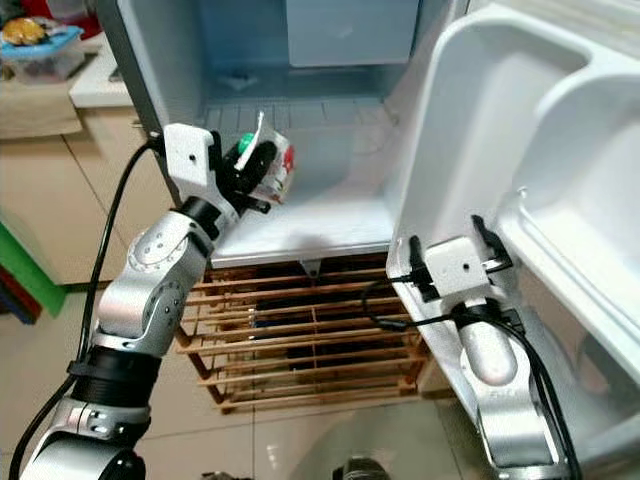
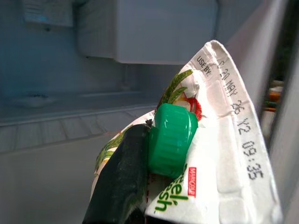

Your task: Restocking fridge

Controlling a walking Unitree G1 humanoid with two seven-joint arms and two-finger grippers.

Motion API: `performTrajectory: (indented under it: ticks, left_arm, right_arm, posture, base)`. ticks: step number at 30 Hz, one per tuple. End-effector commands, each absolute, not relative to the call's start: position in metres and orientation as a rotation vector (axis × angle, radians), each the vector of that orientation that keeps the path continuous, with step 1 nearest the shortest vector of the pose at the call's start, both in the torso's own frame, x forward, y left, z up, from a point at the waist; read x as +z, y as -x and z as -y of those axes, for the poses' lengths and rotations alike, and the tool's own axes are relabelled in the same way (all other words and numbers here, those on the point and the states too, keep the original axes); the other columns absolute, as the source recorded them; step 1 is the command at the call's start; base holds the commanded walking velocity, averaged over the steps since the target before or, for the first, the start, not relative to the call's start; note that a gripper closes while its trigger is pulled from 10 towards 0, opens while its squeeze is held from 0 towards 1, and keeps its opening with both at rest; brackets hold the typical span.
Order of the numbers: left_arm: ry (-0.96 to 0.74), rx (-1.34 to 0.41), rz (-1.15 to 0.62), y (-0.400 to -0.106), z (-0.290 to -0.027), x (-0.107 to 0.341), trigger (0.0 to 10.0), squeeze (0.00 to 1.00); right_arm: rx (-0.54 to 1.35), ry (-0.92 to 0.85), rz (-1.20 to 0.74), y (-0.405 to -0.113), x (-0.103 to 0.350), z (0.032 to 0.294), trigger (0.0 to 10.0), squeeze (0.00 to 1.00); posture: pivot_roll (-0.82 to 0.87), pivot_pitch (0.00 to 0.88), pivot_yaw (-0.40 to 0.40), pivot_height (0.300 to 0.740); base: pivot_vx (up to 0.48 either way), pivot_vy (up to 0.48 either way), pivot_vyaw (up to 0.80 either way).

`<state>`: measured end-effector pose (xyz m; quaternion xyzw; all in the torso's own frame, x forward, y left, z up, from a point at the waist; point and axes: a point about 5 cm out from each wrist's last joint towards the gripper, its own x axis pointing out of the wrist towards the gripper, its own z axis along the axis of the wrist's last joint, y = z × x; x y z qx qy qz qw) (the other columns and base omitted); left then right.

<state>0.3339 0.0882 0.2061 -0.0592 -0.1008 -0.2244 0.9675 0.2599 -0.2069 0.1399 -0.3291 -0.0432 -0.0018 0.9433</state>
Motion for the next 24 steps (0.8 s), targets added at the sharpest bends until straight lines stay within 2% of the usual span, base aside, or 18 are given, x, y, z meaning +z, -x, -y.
performTrajectory:
  ticks: [1,5,8,14,18,24]
  left_arm:
    - [0.110,-0.456,0.198,-0.335,-0.088,0.207,10.0,0.00]
    - [0.109,-0.450,0.200,-0.336,-0.090,0.207,10.0,0.00]
    - [0.110,-0.447,0.199,-0.336,-0.091,0.207,10.0,0.00]
    - [0.109,-0.444,0.194,-0.336,-0.091,0.205,10.0,0.00]
    - [0.109,-0.443,0.192,-0.336,-0.091,0.205,10.0,0.00]
    - [0.110,-0.444,0.193,-0.337,-0.090,0.205,10.0,0.00]
  right_arm:
    - [-0.046,0.724,0.073,-0.260,0.139,0.215,10.0,0.00]
    - [-0.040,0.905,0.124,-0.262,0.144,0.211,10.0,0.00]
    - [-0.025,0.938,0.136,-0.262,0.145,0.206,10.0,0.00]
    - [0.007,0.680,0.090,-0.266,0.146,0.195,10.0,0.00]
    - [0.095,0.488,0.061,-0.267,0.150,0.187,10.0,0.00]
    - [-0.032,0.744,-0.027,-0.273,0.142,0.226,10.0,0.00]
  posture:
    - [-0.22,0.036,0.035,0.740]
    - [-0.21,0.036,0.034,0.740]
    - [-0.21,0.035,0.032,0.740]
    - [-0.21,0.035,0.032,0.740]
    - [-0.22,0.034,0.031,0.740]
    - [-0.22,0.027,0.032,0.740]
  base:
    - [0.000,0.000,0.00]
    - [0.000,0.000,0.00]
    - [0.000,0.000,0.00]
    - [0.000,0.000,0.00]
    - [0.000,0.000,0.00]
    - [0.000,0.000,0.00]
